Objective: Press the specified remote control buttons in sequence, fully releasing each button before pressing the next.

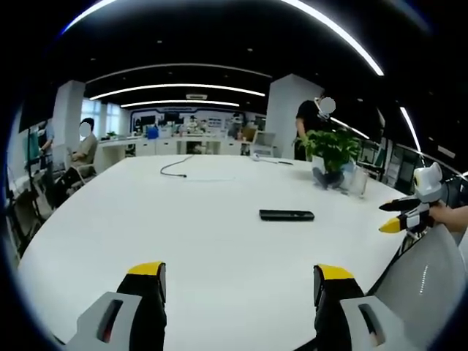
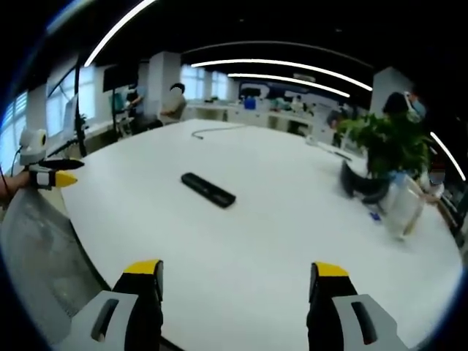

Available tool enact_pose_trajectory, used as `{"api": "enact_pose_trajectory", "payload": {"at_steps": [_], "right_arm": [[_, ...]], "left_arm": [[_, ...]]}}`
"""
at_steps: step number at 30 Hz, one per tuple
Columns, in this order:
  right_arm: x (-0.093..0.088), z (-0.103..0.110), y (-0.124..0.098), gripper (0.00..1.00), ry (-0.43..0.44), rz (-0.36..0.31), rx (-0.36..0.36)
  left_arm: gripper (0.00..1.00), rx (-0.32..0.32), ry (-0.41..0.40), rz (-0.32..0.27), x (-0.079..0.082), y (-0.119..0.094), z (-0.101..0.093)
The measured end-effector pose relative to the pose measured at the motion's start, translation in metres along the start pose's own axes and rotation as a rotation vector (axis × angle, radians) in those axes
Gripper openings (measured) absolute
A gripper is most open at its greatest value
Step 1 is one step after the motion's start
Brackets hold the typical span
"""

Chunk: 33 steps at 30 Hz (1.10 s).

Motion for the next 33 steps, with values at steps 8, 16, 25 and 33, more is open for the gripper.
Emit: {"api": "enact_pose_trajectory", "payload": {"at_steps": [8, 16, 25, 33], "right_arm": [[0.001, -0.001, -0.001, 0.80, 0.002, -0.010, -0.002], [0.001, 0.000, 0.000, 0.78, 0.010, -0.014, 0.008], [0.003, -0.001, 0.000, 0.79, 0.012, -0.034, 0.006], [0.010, -0.001, -0.005, 0.85, 0.050, -0.113, 0.002]], "left_arm": [[0.87, 0.018, -0.032, -0.007, 0.001, 0.000, 0.002], [0.93, -0.030, -0.077, 0.007, -0.001, 0.002, -0.002], [1.00, -0.091, -0.212, 0.020, -0.001, 0.003, -0.001], [1.00, -0.106, -0.221, 0.046, 0.006, 0.000, -0.001]]}}
Point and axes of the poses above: the point that each gripper's makers call its tool centre point, and the gripper's own axes: y roughly forward along the fingers, z roughly to its left, x roughly out of its top, the point moved 8 cm from there along -y, roughly backward along the fingers, and after that the axes turned 5 degrees about x, right-handed, at the moved point
